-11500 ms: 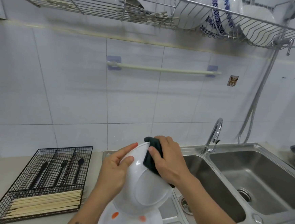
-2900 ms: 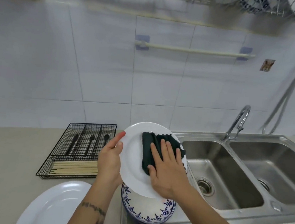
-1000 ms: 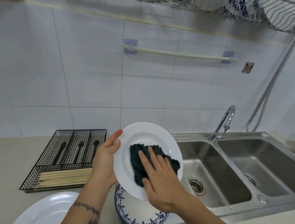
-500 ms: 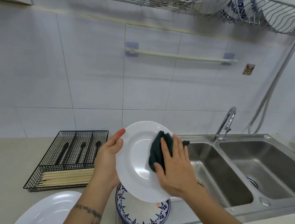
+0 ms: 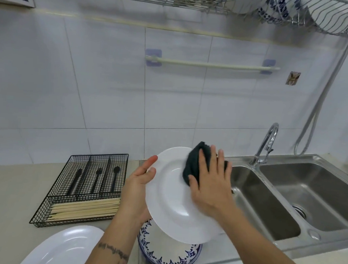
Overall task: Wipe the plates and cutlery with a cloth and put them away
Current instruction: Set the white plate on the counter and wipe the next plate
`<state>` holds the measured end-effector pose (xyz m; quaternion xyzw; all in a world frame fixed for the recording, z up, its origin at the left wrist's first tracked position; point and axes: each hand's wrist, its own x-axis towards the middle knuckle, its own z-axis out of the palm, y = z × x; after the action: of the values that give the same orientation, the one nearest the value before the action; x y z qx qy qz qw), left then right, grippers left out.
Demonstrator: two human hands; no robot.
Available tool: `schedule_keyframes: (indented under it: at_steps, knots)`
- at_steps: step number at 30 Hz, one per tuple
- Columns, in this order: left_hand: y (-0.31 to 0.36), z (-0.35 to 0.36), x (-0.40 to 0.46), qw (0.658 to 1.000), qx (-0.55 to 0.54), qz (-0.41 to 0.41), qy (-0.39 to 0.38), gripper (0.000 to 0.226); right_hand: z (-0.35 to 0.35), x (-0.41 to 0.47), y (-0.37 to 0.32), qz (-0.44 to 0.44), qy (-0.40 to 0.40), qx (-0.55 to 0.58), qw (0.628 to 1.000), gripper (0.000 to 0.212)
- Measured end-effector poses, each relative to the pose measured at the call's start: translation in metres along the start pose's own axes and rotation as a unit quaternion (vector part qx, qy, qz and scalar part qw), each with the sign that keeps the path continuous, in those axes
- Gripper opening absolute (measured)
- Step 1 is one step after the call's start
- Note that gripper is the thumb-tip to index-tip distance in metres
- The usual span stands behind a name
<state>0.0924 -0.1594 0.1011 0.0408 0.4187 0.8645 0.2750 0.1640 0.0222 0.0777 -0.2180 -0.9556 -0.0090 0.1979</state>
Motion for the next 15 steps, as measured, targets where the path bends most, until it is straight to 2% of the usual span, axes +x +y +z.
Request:
schedule_keyframes:
  at_steps: [4,9,12,15]
  knots:
    - [0.010,-0.007,0.003,1.000,-0.017,0.016,0.020,0.030,0.000,-0.025,0.002,-0.032,-0.037,-0.006,0.999,0.078]
    - [0.006,-0.001,0.003,0.999,-0.011,0.022,0.038,0.029,-0.002,-0.050,-0.029,-0.105,-0.118,0.113,0.981,0.073]
    - [-0.002,0.005,0.001,0.999,-0.022,-0.002,0.023,0.032,-0.006,-0.046,-0.044,-0.166,-0.117,0.160,0.966,0.069]
    - [-0.004,0.009,-0.001,0.999,-0.051,-0.016,-0.005,0.034,-0.013,-0.030,-0.047,-0.180,-0.090,0.153,0.967,0.070]
